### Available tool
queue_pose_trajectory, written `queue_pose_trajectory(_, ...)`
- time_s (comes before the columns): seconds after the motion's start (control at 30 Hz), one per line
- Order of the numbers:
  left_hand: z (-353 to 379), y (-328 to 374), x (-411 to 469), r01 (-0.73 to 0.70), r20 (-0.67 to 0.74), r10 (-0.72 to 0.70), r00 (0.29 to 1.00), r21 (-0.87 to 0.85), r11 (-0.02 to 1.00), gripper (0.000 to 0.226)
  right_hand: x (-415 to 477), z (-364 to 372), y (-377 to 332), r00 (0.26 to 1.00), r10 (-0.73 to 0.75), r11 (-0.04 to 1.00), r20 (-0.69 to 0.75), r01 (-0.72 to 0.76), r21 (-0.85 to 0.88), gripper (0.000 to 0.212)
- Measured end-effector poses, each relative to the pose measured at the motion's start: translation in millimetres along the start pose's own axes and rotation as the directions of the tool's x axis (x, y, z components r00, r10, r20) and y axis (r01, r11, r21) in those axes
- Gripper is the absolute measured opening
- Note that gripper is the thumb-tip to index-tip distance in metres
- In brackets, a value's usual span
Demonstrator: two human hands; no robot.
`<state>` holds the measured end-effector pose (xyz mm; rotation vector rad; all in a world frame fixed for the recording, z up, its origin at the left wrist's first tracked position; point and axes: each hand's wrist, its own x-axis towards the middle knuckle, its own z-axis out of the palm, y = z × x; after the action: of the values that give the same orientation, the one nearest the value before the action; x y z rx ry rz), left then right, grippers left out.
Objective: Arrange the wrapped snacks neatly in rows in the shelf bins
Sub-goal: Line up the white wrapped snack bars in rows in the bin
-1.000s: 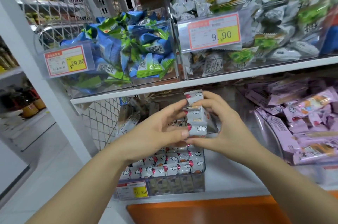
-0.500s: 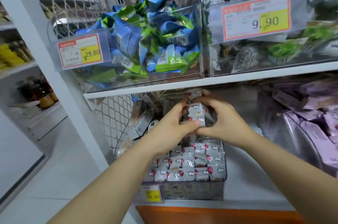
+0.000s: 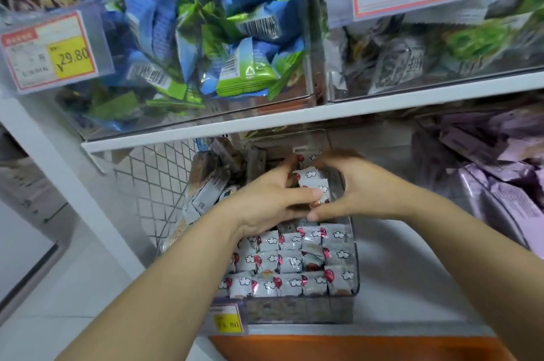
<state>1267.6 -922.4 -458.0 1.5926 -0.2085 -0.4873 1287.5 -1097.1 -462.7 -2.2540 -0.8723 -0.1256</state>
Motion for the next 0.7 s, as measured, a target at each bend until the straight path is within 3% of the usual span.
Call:
queue_pose_trajectory(0.1, 2, -4, 6, 0.039, 0.0, -0.039, 0.999, 0.001, 0.999, 0.044, -2, 1, 3, 0.998, 0.027, 0.996, 0.052, -0.031, 0.083, 0.09)
queue_pose_trajectory(0.2, 6, -13, 16, 0.116, 0.011, -0.118, 0.993, 0.1, 0.988, 0.06, -8, -1, 8, 0.99, 0.116, 0.981, 0.074, -0.126, 0.147, 0.1)
queue_pose_trajectory(0.43, 14, -17, 30, 0.247, -0.083, -0.233, 0.969, 0.38, 0.891, 0.077, -18, -4, 19, 0.949, 0.311, 0.754, 0.053, -0.28, 0.594, 0.055)
queue_pose_trajectory(0.57, 14, -15, 32, 0.288, -0.137, -0.253, 0.958, 0.465, 0.837, 0.076, -16, -1, 20, 0.952, 0.302, 0.744, 0.047, -0.266, 0.613, 0.056)
queue_pose_trajectory(0.7, 13, -8, 29, 0.322, -0.102, -0.305, 0.947, 0.323, 0.89, 0.073, -17, -1, 21, 0.951, 0.306, 0.756, 0.041, -0.269, 0.597, 0.057)
